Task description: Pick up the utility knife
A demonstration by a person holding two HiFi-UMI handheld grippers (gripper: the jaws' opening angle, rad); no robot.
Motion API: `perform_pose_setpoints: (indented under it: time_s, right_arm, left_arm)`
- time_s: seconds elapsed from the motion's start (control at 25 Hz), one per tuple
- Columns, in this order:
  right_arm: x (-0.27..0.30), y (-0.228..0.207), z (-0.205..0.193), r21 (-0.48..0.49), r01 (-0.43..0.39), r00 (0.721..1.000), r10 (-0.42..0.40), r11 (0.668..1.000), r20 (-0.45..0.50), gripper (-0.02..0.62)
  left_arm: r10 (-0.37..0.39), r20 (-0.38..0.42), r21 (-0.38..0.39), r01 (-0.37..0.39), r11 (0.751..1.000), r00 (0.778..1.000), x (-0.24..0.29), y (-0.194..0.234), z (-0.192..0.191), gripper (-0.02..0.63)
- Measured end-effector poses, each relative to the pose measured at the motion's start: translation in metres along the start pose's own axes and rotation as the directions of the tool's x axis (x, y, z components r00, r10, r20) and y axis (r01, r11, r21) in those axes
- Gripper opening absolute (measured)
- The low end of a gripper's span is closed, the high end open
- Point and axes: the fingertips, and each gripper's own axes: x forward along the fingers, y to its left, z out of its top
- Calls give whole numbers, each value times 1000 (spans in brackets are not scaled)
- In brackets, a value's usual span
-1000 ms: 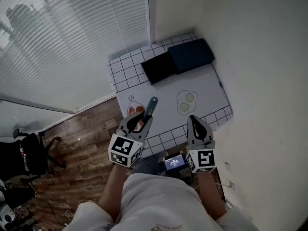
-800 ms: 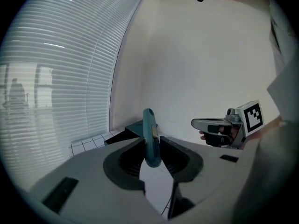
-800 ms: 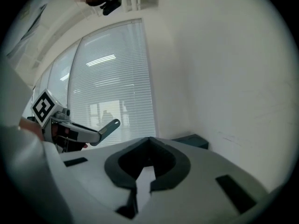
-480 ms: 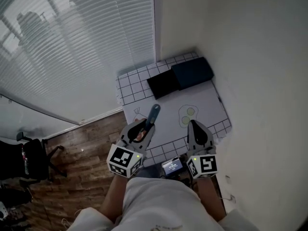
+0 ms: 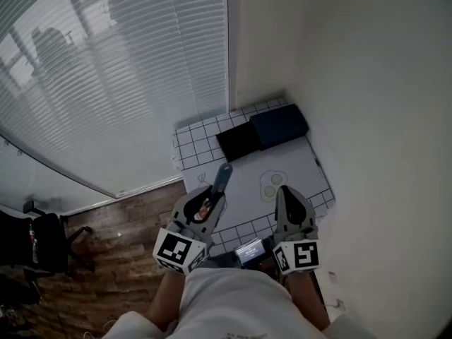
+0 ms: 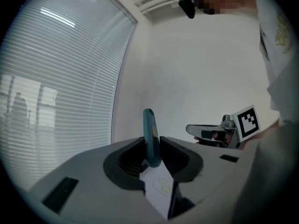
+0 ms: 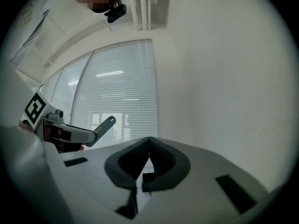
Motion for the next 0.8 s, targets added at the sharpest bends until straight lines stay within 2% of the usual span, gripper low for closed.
perform_pose_setpoints:
  time_s: [0.2, 0.4, 0.64, 0.8]
  right_arm:
    - [-4, 4, 18, -22, 16, 999, -15, 1000, 45, 6]
    - [-5, 10, 17, -32, 7, 999, -5, 999, 41, 6]
    - [-9, 8, 17, -22, 7, 999, -7, 1000, 35, 6]
    - [-11, 6, 15, -23, 11, 999, -10, 1000, 31, 6]
  left_arm:
    - [-12, 60, 40, 10, 999, 998, -11, -7, 14, 109]
    - [24, 83, 55, -29, 998, 996, -19, -3, 18, 109]
    - [24, 148, 66, -34, 997, 989, -24, -8, 37, 109]
    - [22, 156, 57, -32, 998, 987, -27, -11, 38, 109]
